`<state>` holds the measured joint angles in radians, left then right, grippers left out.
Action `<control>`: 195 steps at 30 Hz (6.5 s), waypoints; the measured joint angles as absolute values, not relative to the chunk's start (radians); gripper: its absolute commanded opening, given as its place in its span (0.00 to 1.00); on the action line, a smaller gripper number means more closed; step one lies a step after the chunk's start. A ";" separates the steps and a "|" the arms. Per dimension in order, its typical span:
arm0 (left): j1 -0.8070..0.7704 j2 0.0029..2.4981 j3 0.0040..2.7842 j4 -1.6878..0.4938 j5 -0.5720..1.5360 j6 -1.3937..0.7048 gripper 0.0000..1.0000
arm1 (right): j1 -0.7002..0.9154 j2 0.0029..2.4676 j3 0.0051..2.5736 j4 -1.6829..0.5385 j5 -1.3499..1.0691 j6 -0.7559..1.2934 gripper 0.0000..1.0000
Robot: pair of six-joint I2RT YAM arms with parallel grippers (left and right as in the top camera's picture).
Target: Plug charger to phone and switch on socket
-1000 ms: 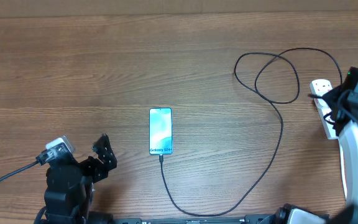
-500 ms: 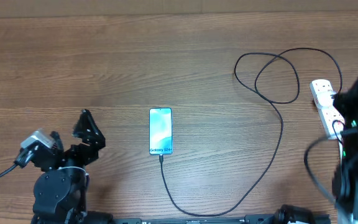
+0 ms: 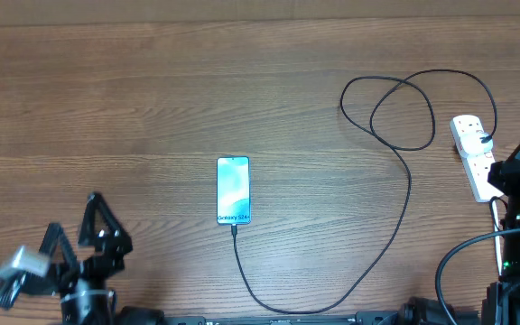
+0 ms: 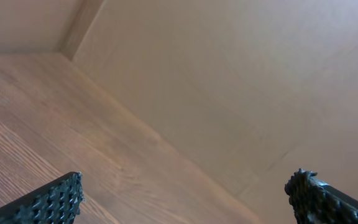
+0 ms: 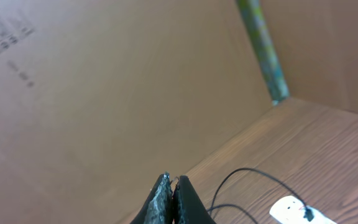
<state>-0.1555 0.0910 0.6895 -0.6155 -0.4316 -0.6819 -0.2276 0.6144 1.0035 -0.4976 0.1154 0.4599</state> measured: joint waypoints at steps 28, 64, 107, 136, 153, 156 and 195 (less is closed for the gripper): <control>-0.155 0.011 0.094 -0.134 -0.616 -0.744 1.00 | -0.227 0.615 1.186 -0.700 -0.053 0.336 0.04; -0.155 0.011 0.051 -0.142 -0.648 -0.733 0.99 | -0.228 0.604 1.360 -1.217 -0.367 0.301 1.00; -0.155 0.011 0.051 -0.142 -0.649 -0.732 1.00 | -0.026 0.015 0.019 -0.042 -0.197 0.105 1.00; -0.155 0.011 0.051 -0.142 -0.649 -0.732 1.00 | -0.026 0.015 0.019 -0.079 -0.097 0.104 1.00; -0.149 0.011 0.033 -0.062 -0.666 -0.686 1.00 | -0.026 0.015 0.019 -0.079 -0.097 0.105 1.00; -0.123 0.011 0.017 -0.048 -0.624 -0.635 1.00 | -0.027 0.015 0.019 -0.080 -0.097 0.105 1.00; -0.050 0.011 0.010 -0.075 -0.066 -0.048 1.00 | -0.026 0.015 0.019 -0.079 -0.097 0.105 1.00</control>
<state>-0.0502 0.0113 0.0101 -0.0750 -0.0658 -0.0479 -0.0261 0.0147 0.0185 -0.0792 -0.0967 0.1051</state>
